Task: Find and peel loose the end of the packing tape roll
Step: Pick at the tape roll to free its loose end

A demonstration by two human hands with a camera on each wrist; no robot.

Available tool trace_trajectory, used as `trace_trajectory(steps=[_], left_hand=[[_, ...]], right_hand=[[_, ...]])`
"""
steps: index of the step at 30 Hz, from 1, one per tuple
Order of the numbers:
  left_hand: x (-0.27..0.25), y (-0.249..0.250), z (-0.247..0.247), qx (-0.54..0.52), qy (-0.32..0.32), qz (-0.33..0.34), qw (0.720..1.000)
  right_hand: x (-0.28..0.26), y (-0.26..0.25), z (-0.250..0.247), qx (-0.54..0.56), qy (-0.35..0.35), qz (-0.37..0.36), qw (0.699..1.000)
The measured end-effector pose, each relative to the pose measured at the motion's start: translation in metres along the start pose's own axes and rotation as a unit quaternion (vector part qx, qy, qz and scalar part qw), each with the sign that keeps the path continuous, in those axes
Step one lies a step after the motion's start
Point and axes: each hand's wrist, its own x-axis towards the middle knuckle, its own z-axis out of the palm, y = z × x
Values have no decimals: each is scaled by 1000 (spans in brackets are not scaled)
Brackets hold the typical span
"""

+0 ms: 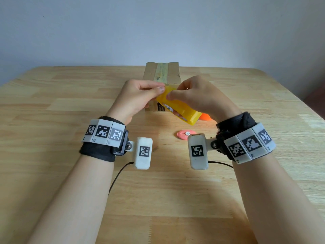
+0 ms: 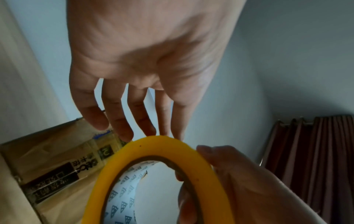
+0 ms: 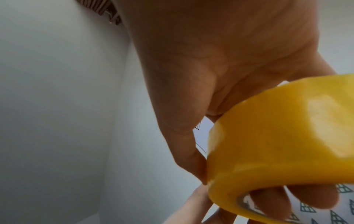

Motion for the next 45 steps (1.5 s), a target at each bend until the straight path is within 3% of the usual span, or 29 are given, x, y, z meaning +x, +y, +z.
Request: trace_trajectory(steps=[8, 16, 28, 38, 42, 45], left_hand=[[1, -2, 6, -15, 14, 9, 1000], [7, -10, 11, 27, 17, 35, 999], [7, -13, 13, -6, -43, 9, 999], [9, -19, 10, -53, 34, 35, 997], [12, -21, 3, -96, 82, 28, 992], [14, -21, -2, -96, 77, 22, 992]], right_hand=[[1, 4, 0, -15, -13, 0, 1000], [5, 5, 1, -23, 25, 0, 999], [10, 9, 0, -14, 43, 31, 999], [6, 7, 1, -26, 37, 13, 999], [7, 10, 4, 32, 23, -11, 999], [8, 12, 5, 81, 36, -33, 996]])
